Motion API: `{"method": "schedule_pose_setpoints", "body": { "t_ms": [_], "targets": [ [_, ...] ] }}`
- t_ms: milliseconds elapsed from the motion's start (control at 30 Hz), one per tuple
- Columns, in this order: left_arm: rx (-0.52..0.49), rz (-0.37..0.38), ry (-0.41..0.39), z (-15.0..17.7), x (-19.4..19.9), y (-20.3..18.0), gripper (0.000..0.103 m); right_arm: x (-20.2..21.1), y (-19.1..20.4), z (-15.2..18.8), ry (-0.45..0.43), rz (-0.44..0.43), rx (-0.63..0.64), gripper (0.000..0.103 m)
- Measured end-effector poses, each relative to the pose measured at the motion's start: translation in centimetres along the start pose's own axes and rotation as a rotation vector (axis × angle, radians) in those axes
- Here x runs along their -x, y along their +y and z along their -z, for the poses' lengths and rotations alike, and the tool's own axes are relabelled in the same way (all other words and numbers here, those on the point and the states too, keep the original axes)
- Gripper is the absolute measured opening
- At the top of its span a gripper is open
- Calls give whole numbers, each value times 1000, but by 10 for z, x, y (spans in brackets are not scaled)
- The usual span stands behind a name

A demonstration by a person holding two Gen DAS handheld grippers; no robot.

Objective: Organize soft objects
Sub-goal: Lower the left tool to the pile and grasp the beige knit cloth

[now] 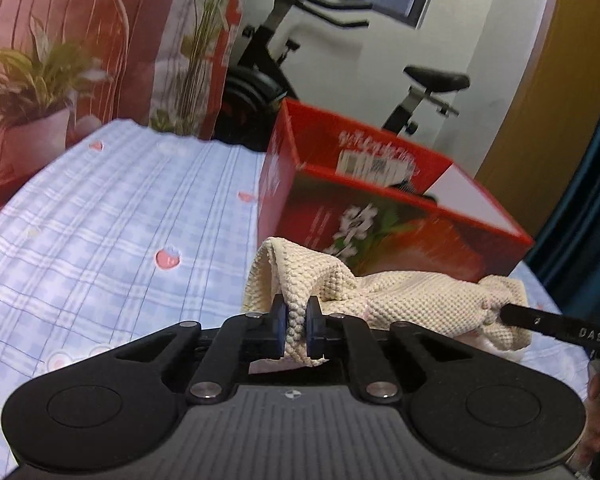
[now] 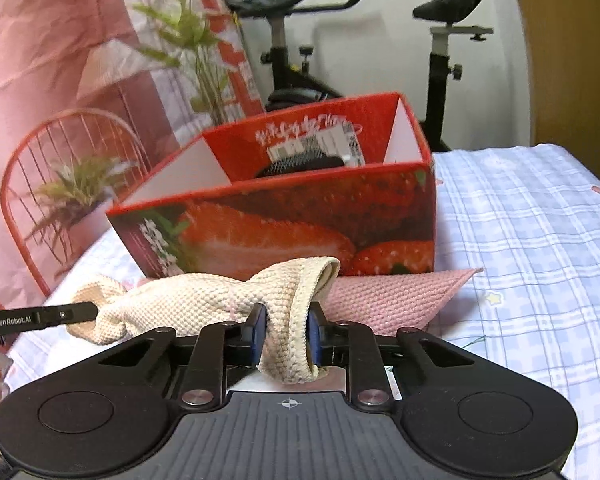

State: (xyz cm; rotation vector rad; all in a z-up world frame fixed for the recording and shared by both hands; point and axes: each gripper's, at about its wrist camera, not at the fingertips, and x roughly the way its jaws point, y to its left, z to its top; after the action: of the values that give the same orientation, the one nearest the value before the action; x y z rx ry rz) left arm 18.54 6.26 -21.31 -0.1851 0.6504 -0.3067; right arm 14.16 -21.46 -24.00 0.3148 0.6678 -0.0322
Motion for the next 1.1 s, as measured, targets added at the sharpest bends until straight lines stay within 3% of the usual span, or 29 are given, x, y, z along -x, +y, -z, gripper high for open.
{"method": "schedule_pose_setpoints", "body": {
  "t_ms": [233, 467, 633, 933, 1100],
  "targets": [
    [29, -7, -71, 10, 27, -13, 10, 30, 17, 6, -89, 33, 79, 19],
    [18, -21, -67, 22, 32, -18, 10, 38, 24, 18, -77, 46, 115, 18],
    [-6, -7, -109, 4, 38, -19, 10, 44, 27, 17, -94, 45, 119, 18],
    [-103, -3, -182, -59, 27, -45, 10, 59, 29, -44, -207, 40, 166, 18],
    [-132, 11, -157, -94, -2, -57, 10, 53, 19, -88, -233, 52, 181, 18]
  ]
}}
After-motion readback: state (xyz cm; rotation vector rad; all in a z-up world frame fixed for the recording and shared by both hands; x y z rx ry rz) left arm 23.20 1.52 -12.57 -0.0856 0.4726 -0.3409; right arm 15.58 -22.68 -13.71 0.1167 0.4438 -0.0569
